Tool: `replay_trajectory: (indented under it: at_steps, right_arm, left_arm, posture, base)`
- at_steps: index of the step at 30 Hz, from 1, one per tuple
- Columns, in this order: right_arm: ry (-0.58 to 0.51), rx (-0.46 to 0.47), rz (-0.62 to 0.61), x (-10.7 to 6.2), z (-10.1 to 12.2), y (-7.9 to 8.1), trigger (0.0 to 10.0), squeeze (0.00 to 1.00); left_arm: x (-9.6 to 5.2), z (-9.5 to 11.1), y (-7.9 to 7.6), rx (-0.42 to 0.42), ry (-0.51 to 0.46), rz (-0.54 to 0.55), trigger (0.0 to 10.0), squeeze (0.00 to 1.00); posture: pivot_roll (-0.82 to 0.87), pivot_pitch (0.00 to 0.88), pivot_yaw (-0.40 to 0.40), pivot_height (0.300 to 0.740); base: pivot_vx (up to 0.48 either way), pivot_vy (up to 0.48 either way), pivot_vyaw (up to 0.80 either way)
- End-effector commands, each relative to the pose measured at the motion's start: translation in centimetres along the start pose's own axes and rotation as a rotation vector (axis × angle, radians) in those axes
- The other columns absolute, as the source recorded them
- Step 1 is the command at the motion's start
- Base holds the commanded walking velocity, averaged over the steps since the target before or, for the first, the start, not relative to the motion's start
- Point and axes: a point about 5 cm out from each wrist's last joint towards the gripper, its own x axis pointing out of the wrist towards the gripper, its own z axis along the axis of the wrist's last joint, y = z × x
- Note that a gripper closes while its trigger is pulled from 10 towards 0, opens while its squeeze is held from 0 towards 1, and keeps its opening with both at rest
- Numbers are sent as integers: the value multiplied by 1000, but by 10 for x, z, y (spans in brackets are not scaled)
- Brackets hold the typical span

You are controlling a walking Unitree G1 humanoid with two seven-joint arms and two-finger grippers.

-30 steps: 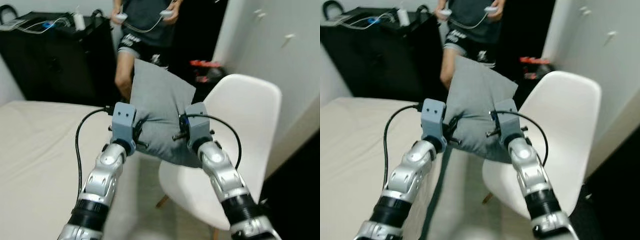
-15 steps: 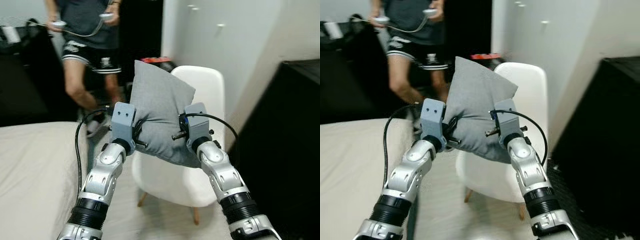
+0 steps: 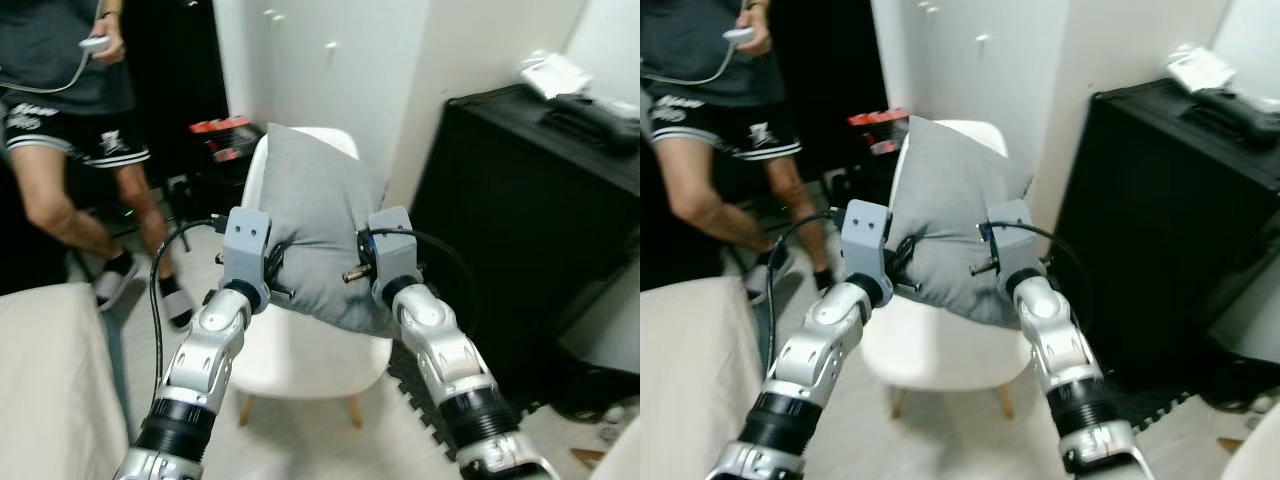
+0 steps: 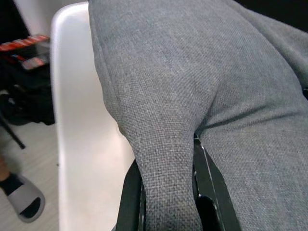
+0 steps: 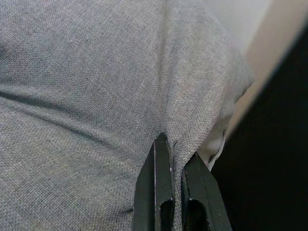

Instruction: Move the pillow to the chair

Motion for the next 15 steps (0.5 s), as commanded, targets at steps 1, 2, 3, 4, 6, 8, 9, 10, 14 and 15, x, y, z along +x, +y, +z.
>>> replay_trajectory:
  at_steps: [1, 2, 3, 4, 6, 8, 9, 10, 14, 15]
  right_arm:
    - [36, 5, -119, -6, -10, -25, 10000, 0]
    - [36, 5, -119, -6, -10, -25, 10000, 0]
    - [41, 3, -124, -6, -10, -26, 10000, 0]
    - [45, 1, -127, -7, -11, -26, 10000, 0]
    - [51, 1, -140, -6, -11, -28, 10000, 0]
    - [52, 3, -144, -6, -11, -29, 10000, 0]
    - [52, 3, -144, -6, -11, -29, 10000, 0]
    - [52, 3, -144, -6, -11, -29, 10000, 0]
    - [53, 6, -146, -6, -11, -29, 10000, 0]
    - [53, 6, -146, -6, -11, -29, 10000, 0]
  left_arm:
    - [-5, 9, 29, 24, -52, 147, 10000, 0]
    - [-5, 9, 29, 24, -52, 147, 10000, 0]
    - [-5, 8, 29, 26, -48, 145, 10000, 0]
    - [-5, 8, 28, 27, -45, 144, 10000, 0]
    - [-5, 7, 28, 28, -41, 145, 10000, 0]
    - [-5, 7, 28, 28, -41, 146, 10000, 0]
    - [-5, 7, 29, 29, -40, 147, 10000, 0]
    - [-5, 7, 29, 29, -40, 147, 10000, 0]
    - [-5, 7, 29, 29, -40, 149, 10000, 0]
    - [-5, 7, 29, 29, -40, 149, 10000, 0]
  posture:
    - [23, 47, 13, 740]
    - [23, 47, 13, 740]
    - [24, 48, 12, 740]
    - [24, 48, 12, 740]
    - [23, 48, 12, 740]
    - [24, 47, 11, 740]
    - [24, 47, 11, 740]
    - [24, 47, 11, 740]
    - [25, 46, 11, 740]
    - [25, 46, 11, 740]
  base:
    - [0, 0, -800]
    - [0, 0, -800]
    - [0, 0, -800]
    - [0, 0, -800]
    - [0, 0, -800]
    - [0, 0, -800]
    - [0, 0, -800]
    - [0, 0, -800]
    - [0, 0, -800]
    - [0, 0, -800]
